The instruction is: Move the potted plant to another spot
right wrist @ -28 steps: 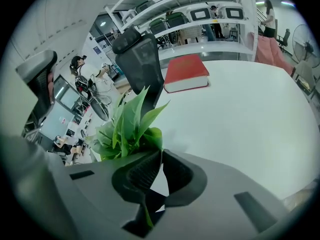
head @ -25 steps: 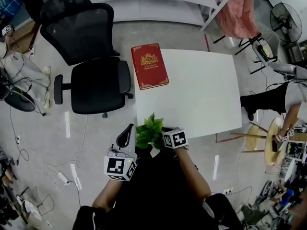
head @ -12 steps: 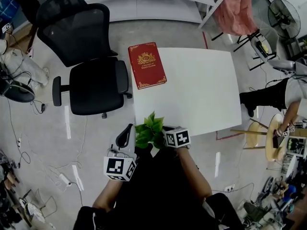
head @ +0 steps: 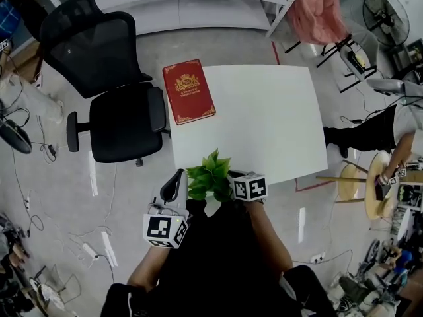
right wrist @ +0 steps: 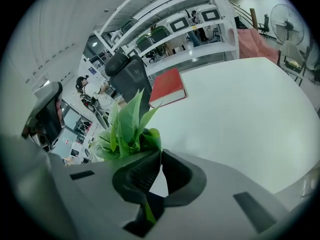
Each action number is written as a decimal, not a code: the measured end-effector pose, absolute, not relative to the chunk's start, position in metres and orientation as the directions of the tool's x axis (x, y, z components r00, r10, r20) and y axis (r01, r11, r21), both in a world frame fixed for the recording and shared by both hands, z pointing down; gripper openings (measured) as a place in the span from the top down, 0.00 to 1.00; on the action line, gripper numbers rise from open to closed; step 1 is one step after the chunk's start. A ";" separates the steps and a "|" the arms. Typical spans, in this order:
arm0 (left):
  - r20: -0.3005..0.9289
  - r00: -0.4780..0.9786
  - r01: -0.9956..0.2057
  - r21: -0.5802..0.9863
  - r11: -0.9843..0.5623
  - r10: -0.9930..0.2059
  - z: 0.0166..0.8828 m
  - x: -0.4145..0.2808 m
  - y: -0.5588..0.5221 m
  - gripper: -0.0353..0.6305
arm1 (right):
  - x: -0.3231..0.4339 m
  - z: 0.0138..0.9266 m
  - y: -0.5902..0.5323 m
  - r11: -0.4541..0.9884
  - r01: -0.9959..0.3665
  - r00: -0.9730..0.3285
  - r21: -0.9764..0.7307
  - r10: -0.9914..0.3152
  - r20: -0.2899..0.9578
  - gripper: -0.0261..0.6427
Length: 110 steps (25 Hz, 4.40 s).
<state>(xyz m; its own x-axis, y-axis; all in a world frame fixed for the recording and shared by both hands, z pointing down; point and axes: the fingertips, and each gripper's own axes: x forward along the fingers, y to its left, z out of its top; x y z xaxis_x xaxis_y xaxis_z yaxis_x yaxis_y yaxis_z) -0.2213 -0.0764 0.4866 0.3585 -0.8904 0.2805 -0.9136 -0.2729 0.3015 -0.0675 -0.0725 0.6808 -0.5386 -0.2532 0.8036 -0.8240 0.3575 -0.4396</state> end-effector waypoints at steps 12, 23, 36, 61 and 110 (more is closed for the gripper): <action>0.280 0.358 -0.915 0.296 -0.275 -0.891 0.473 -0.109 -0.103 0.92 | 0.055 0.673 -0.118 0.306 -0.843 -0.527 -0.442 -0.308 0.792 0.93; 0.287 0.380 -0.912 0.272 -0.306 -0.879 0.468 -0.019 -0.139 0.92 | 0.153 0.672 -0.160 0.224 -0.853 -0.521 -0.471 -0.353 0.777 0.93; 0.310 0.374 -0.916 0.273 -0.295 -0.874 0.486 0.051 -0.172 0.92 | 0.219 0.696 -0.199 0.149 -0.856 -0.513 -0.494 -0.357 0.781 0.93; 0.325 0.410 -0.904 0.272 -0.331 -0.852 0.490 0.047 -0.175 0.92 | 0.226 0.707 -0.198 0.072 -0.847 -0.512 -0.526 -0.372 0.774 0.88; 0.219 0.652 -0.758 0.228 -0.611 -0.726 0.453 0.055 -0.126 0.92 | 0.198 0.479 -0.101 0.097 -0.964 -0.183 -0.248 -0.919 0.350 0.94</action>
<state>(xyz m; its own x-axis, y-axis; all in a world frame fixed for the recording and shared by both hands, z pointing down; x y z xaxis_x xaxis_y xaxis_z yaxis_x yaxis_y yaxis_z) 0.0546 -0.1260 0.4526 0.6519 -0.7261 0.2187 -0.7576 -0.6114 0.2284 0.1977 -0.1009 0.4787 -0.1828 -0.9189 0.3496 -0.9639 0.0974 -0.2479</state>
